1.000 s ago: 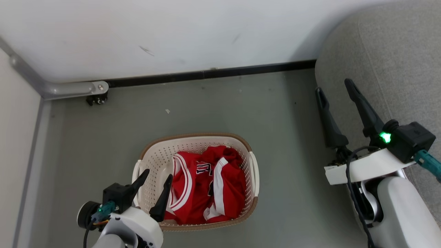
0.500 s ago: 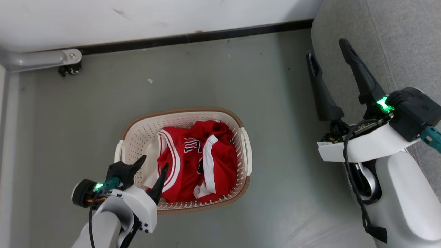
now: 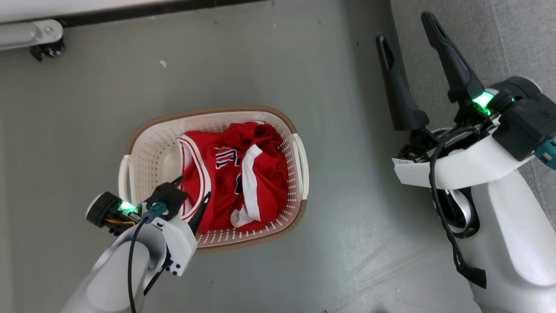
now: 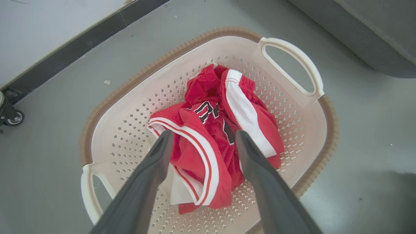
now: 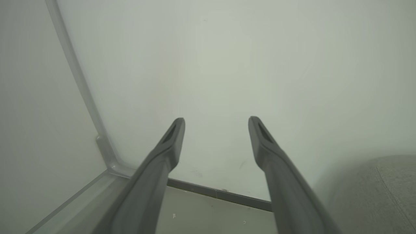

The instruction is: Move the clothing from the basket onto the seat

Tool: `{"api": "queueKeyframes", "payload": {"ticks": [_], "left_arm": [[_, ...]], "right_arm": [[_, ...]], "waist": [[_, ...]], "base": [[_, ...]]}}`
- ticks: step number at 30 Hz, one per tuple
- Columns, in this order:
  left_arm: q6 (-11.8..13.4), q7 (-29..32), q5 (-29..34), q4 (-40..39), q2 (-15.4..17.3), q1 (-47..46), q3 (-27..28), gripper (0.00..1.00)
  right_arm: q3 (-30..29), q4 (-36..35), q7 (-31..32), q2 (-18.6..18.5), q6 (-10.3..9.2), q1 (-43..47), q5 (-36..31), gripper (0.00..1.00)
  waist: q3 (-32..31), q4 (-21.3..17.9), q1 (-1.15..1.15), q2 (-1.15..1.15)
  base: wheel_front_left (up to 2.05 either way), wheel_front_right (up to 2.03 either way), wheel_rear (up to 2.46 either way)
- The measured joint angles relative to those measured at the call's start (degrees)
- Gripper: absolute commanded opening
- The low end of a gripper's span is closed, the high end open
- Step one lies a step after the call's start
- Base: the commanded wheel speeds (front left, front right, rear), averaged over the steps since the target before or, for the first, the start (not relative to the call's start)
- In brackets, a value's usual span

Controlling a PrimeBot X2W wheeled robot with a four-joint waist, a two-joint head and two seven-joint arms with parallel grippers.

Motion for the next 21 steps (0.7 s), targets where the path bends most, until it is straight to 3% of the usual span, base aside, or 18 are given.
{"api": "queueKeyframes", "payload": {"ticks": [21], "left_arm": [[0.01, 3.10, 0.48, 7.61, -1.35, -8.30, 0.53, 1.00]], "right_arm": [[5.05, -4.17, -0.04, -0.18, 0.01, -8.26, 0.02, 1.00]], "waist": [[9.56, -3.25, 0.00, 0.00]], "base": [[0.00, 0.00, 0.00]]}}
